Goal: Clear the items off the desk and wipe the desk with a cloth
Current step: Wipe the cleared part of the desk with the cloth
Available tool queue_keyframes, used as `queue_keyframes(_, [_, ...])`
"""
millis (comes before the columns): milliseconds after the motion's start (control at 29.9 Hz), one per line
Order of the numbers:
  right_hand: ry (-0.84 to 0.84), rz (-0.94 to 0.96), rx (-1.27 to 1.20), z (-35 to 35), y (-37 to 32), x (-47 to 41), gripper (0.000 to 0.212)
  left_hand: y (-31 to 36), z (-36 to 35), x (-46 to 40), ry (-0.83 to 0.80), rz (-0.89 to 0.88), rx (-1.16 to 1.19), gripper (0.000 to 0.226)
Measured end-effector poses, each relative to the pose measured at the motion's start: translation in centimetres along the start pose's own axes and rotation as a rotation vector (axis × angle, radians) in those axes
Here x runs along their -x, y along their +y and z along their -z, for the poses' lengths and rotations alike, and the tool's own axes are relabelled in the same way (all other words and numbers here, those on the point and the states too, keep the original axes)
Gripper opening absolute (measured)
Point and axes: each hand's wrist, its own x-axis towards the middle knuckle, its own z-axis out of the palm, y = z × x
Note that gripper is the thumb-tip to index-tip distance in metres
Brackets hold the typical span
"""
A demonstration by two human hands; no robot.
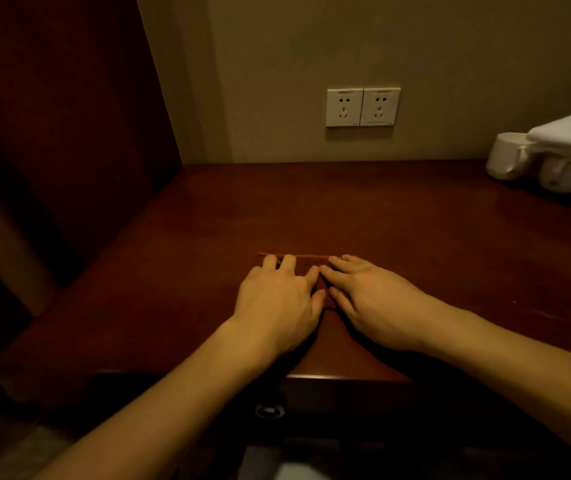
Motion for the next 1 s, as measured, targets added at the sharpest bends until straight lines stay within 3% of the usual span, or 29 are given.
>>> queue_keyframes(367, [0.089,-0.002,0.001,-0.9,-3.2,7.2,0.048,2.5,-0.3,7.1,0.092,-0.009,0.014,0.053])
queue_keyframes(601, [0.061,0.010,-0.136,-0.7,-1.1,4.2,0.048,0.6,-1.0,4.5,0.072,-0.007,0.115,0.059])
queue_keyframes(768, [0.036,0.045,-0.120,-0.2,0.9,0.8,0.052,-2.1,-1.9,0.6,0.035,-0.010,0.137,0.082])
queue_keyframes(1002, [0.012,0.049,-0.102,0.2,1.6,-1.0,0.055,-2.6,-2.1,-0.7,0.047,-0.006,0.138,0.083])
